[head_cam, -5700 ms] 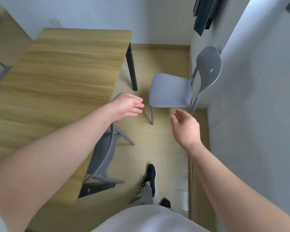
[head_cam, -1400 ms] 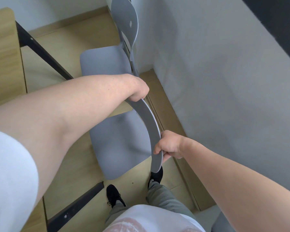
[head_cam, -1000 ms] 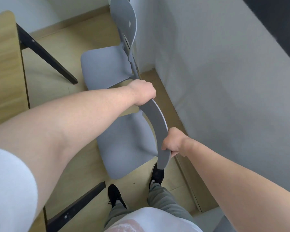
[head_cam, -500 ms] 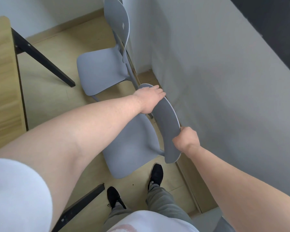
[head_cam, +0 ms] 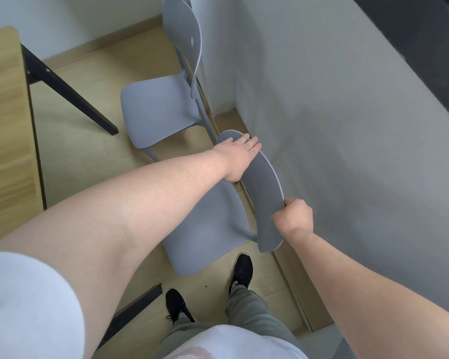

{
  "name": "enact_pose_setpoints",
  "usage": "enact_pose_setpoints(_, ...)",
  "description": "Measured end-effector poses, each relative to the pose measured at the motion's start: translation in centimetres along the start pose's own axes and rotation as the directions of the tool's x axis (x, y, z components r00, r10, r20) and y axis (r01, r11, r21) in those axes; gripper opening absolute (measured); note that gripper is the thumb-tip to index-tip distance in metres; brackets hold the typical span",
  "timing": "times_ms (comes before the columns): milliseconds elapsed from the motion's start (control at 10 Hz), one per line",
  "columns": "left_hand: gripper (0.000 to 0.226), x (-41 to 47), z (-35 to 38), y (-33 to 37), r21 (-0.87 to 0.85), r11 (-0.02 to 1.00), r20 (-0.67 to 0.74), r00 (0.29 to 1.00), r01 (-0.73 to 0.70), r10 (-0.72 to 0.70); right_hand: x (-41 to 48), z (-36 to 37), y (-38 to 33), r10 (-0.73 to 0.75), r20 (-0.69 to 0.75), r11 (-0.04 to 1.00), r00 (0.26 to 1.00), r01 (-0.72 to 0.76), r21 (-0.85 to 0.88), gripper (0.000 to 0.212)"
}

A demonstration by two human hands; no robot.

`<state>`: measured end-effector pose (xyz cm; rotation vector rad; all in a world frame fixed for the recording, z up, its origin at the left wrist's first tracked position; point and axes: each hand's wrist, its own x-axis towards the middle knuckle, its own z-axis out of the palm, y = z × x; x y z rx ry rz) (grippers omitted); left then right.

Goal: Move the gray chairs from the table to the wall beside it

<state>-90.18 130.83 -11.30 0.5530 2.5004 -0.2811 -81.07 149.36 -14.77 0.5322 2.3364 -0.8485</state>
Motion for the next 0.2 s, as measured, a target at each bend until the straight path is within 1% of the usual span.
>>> enact_pose_setpoints(100,0.093,-1.6,-0.2,0.1,-0.005,1.0,-0.029,0.999,0.019,-0.019,-0.9,-0.4,0.0,-0.017,-0.024,0.996,1.0,0.019,0.086,0.013)
enact_pose_setpoints(200,0.088,-3.6,0.2,0.3,-0.05,0.996,-0.072,0.994,0.077,-0.08,-1.1,-1.0,0.6,0.019,-0.071,0.964,0.997,0.001,0.266,0.008)
